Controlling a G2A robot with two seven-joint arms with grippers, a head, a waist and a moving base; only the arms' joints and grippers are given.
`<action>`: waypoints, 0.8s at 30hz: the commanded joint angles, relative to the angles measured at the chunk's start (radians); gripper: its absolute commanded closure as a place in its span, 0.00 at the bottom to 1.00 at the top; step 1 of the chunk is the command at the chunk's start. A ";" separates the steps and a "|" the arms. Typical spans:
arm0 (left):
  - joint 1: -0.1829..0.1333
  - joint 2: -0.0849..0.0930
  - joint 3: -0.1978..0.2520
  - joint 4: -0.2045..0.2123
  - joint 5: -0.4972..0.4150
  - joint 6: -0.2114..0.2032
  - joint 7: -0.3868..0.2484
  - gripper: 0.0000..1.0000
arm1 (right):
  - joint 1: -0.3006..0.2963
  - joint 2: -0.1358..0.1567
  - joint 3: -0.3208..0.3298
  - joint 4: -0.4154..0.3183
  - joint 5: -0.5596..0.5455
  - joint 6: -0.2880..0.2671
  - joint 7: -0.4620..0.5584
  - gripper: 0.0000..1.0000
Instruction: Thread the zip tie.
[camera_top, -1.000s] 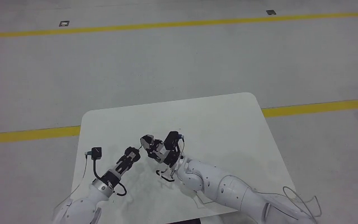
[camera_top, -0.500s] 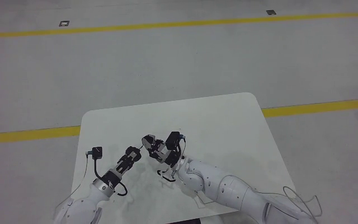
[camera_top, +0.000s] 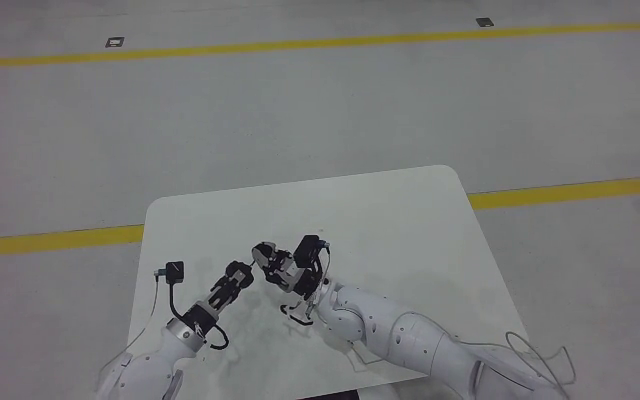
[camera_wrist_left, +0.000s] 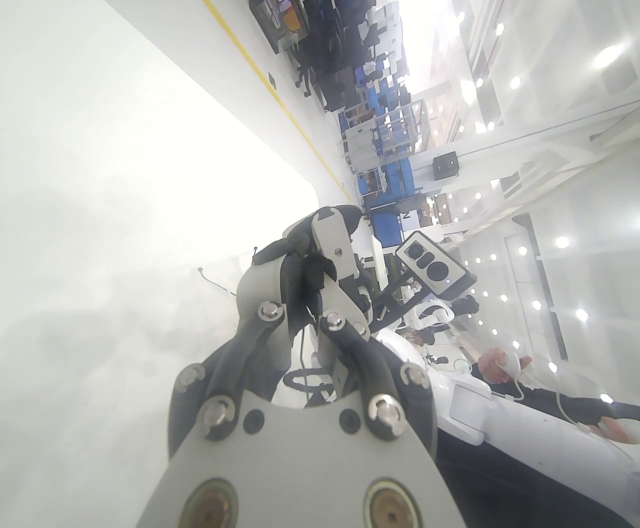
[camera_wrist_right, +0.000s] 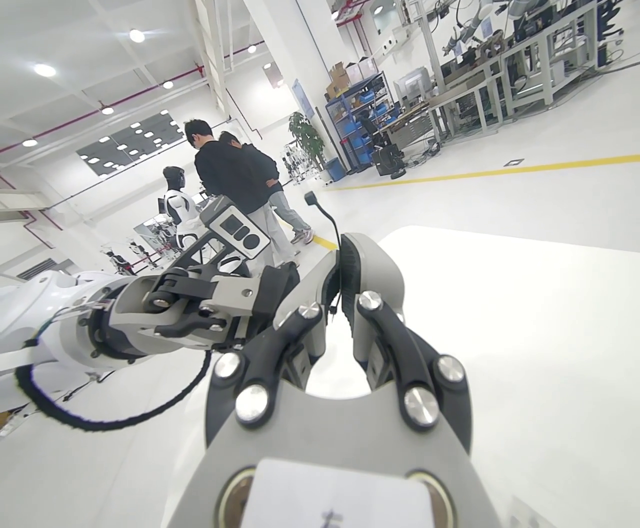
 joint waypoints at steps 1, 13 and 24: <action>0.000 0.001 -0.001 0.000 -0.006 -0.003 0.001 1.00 | 0.001 0.000 -0.004 0.000 0.000 0.000 0.005 1.00; 0.000 0.005 -0.004 0.001 -0.016 -0.006 0.000 1.00 | 0.010 -0.004 -0.015 0.012 0.012 0.000 0.002 1.00; 0.003 0.008 -0.007 0.001 -0.025 -0.010 0.002 1.00 | 0.011 -0.008 -0.019 0.020 0.026 0.000 -0.003 1.00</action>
